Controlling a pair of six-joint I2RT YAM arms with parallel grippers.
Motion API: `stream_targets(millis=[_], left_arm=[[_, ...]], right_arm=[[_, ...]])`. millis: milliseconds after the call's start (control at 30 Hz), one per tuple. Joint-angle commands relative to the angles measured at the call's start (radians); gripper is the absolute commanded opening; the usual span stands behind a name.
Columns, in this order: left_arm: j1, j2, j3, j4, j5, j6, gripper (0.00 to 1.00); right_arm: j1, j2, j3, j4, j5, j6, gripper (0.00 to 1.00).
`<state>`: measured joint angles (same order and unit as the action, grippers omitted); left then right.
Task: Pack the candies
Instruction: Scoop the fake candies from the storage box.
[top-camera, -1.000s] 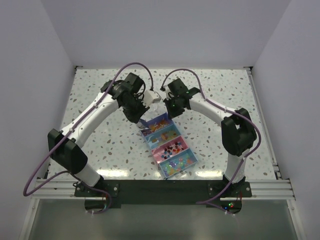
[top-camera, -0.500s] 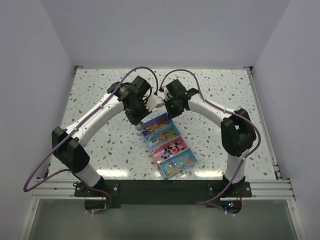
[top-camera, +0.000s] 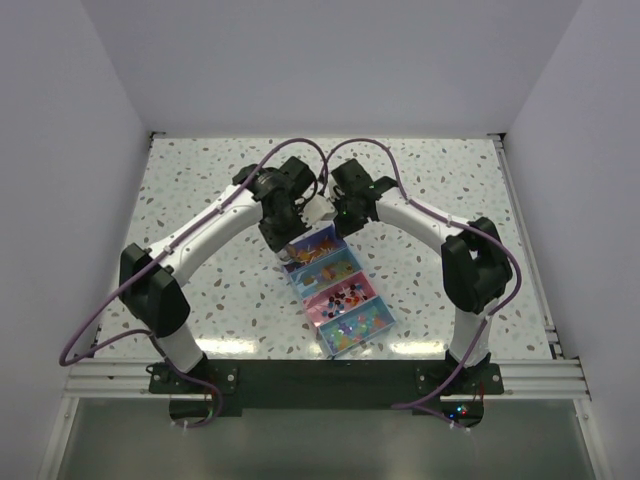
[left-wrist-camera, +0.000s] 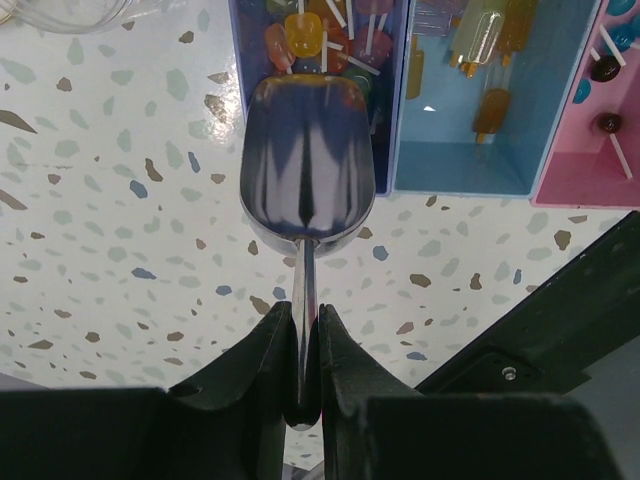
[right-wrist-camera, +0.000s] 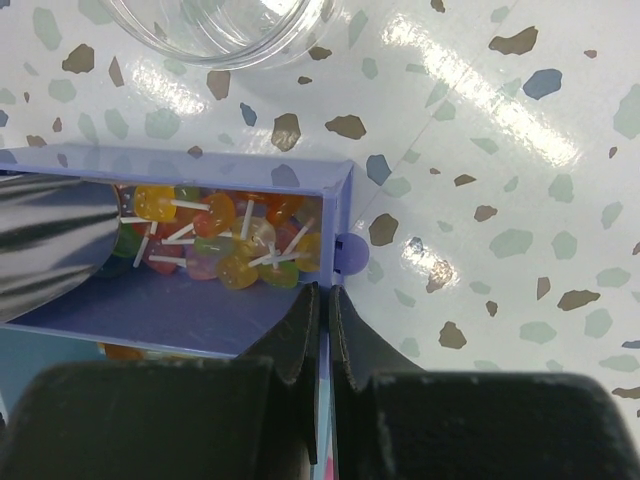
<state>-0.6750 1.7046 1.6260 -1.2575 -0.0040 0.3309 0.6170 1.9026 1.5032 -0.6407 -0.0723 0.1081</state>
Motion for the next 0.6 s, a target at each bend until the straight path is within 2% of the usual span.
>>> stream_targets(millis=[0, 133, 267, 433, 567], left_arm=[[-0.003, 0.059, 0.005, 0.056, 0.045, -0.024, 0.0], [-0.009, 0.069, -0.012, 0.119, 0.143, -0.047, 0.0], [-0.026, 0.078, -0.054, 0.17, 0.15, -0.084, 0.0], [-0.032, 0.053, -0.126, 0.312, 0.205, -0.133, 0.0], [-0.032, 0.043, -0.182, 0.392, 0.188, -0.165, 0.0]], right_arm=[[0.009, -0.022, -0.015, 0.056, -0.029, 0.021, 0.0], [0.009, -0.022, -0.037, 0.076, -0.05, 0.047, 0.0], [0.009, -0.027, -0.067, 0.104, -0.07, 0.077, 0.0], [0.009, -0.02, -0.096, 0.141, -0.096, 0.105, 0.0], [0.009, -0.022, -0.118, 0.159, -0.103, 0.119, 0.0]])
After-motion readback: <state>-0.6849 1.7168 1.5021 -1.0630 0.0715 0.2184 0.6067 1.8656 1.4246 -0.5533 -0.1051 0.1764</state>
